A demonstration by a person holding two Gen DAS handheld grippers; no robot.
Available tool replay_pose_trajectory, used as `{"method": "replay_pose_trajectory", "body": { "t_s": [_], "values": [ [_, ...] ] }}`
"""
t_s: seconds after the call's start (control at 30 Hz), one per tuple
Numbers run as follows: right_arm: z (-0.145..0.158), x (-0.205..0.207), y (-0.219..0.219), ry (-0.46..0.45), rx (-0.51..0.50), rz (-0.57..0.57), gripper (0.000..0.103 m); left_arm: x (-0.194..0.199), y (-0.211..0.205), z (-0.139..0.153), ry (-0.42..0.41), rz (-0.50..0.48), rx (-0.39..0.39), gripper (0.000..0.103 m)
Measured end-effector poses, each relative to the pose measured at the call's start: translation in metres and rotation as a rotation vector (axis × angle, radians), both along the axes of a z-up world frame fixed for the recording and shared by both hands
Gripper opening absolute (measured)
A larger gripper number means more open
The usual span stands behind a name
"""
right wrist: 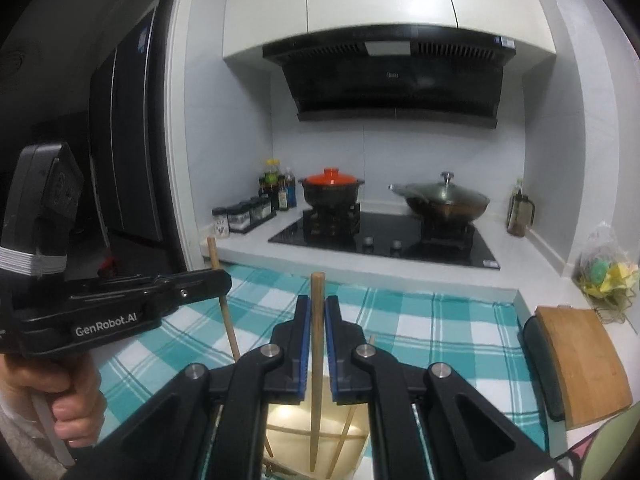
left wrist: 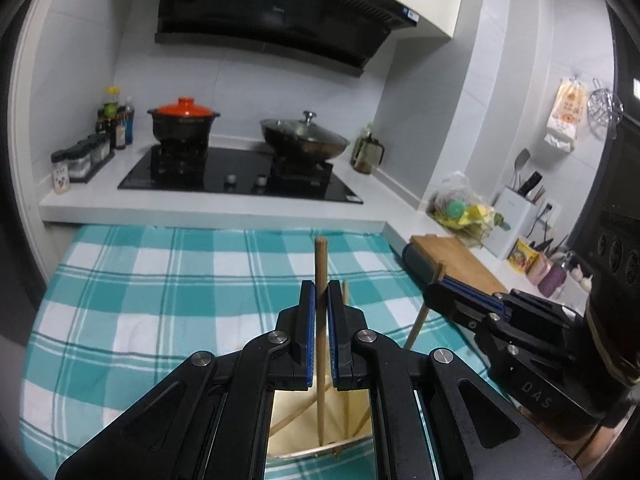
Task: Organize utensils
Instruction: 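Carry the left tool's chopstick into the cream holder and open while the right tool releases its chopstick there, then move both open tools back toward the remaining chopsticks and spoons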
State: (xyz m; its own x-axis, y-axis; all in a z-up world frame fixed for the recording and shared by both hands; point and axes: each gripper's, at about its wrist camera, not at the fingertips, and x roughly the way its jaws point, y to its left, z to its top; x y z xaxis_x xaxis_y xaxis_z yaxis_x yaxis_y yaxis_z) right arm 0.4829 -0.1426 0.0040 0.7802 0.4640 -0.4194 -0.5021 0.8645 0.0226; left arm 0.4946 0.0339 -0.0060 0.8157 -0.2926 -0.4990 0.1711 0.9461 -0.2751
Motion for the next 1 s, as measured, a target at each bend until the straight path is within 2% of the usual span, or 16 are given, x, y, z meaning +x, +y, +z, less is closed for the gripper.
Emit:
{"method": "replay_pose_trajectory", "body": {
  "t_s": [0.1, 0.27, 0.33, 0.4, 0.43, 0.47, 0.5, 0.57, 0.67, 0.73, 0.87, 1.0],
  "values": [
    [-0.029, 0.027, 0.0, 0.13, -0.001, 0.003, 0.007, 0.012, -0.004, -0.023, 0.061, 0.003, 0.007, 0.004],
    [-0.064, 0.055, 0.001, 0.261, 0.004, 0.0, 0.009, 0.024, -0.01, -0.045, 0.126, 0.02, 0.043, 0.007],
    [-0.07, 0.064, 0.002, 0.296, 0.008, -0.008, 0.009, 0.024, -0.007, -0.044, 0.144, 0.031, 0.042, 0.024],
    [-0.066, 0.064, 0.001, 0.294, 0.021, -0.031, 0.019, 0.013, 0.003, -0.035, 0.136, 0.051, 0.021, 0.056],
    [-0.058, 0.059, -0.002, 0.276, 0.03, -0.05, 0.022, 0.004, 0.009, -0.027, 0.121, 0.063, 0.012, 0.063],
    [-0.05, 0.053, -0.006, 0.255, 0.045, -0.058, 0.026, -0.006, 0.015, -0.019, 0.107, 0.074, 0.009, 0.073],
    [-0.041, 0.045, -0.009, 0.235, 0.057, -0.057, 0.033, -0.014, 0.02, -0.012, 0.098, 0.078, 0.01, 0.078],
    [-0.02, 0.023, -0.018, 0.173, 0.056, -0.062, 0.042, -0.037, 0.029, 0.001, 0.092, 0.068, 0.029, 0.083],
    [0.006, -0.017, -0.028, 0.094, 0.019, -0.059, 0.043, -0.08, 0.038, 0.013, 0.102, 0.034, 0.094, 0.092],
    [0.013, -0.05, -0.038, 0.067, -0.017, -0.059, 0.047, -0.115, 0.041, 0.013, 0.111, 0.015, 0.163, 0.094],
    [0.012, -0.107, -0.06, 0.05, -0.079, -0.075, 0.048, -0.188, 0.043, -0.009, 0.135, -0.012, 0.248, 0.097],
    [-0.011, -0.164, -0.084, 0.069, -0.107, -0.103, 0.048, -0.244, 0.037, -0.051, 0.174, 0.001, 0.219, 0.097]
  ]
}}
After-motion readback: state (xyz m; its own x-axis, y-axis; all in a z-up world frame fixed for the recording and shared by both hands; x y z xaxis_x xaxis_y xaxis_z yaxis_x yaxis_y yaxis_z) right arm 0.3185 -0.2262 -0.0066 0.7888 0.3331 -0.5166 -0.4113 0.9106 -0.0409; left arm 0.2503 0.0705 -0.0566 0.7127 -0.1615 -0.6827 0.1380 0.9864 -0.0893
